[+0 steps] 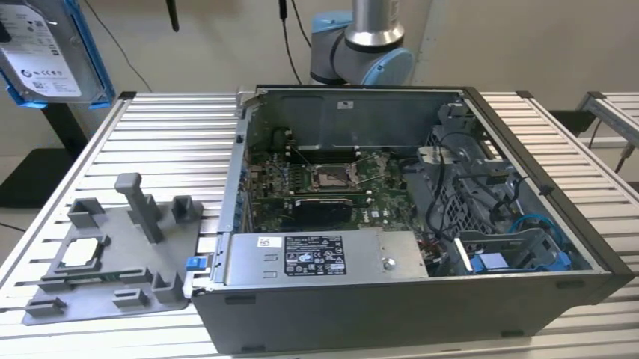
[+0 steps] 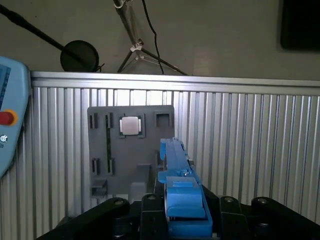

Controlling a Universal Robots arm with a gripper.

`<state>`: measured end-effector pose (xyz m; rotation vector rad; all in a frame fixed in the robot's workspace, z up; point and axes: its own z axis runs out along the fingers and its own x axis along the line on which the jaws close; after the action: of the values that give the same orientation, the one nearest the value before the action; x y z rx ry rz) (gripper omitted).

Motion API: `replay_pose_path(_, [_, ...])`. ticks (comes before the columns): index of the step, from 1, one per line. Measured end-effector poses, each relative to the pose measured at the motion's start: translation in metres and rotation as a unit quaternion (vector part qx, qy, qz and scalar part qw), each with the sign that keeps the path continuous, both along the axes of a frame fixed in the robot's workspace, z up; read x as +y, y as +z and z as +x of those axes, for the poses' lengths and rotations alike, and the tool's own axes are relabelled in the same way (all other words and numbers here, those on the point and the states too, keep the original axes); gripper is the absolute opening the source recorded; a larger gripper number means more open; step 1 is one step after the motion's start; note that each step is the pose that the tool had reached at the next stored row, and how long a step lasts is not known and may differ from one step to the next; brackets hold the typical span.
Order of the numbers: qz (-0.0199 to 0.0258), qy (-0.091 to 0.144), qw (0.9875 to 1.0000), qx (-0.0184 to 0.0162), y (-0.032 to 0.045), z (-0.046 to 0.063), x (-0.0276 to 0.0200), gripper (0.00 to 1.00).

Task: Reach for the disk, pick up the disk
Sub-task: 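Pick up the disk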

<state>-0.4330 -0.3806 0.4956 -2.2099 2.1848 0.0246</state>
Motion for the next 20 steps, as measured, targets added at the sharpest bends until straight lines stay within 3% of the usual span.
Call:
replay_pose_path(12, [0.0000, 0.000, 1.0000, -0.0001, -0.0001, 0.034, 0.0000, 0.00])
replay_pose_path(20, [0.0000, 0.000, 1.0000, 0.0001, 0.0000, 0.063, 0.0000, 0.00])
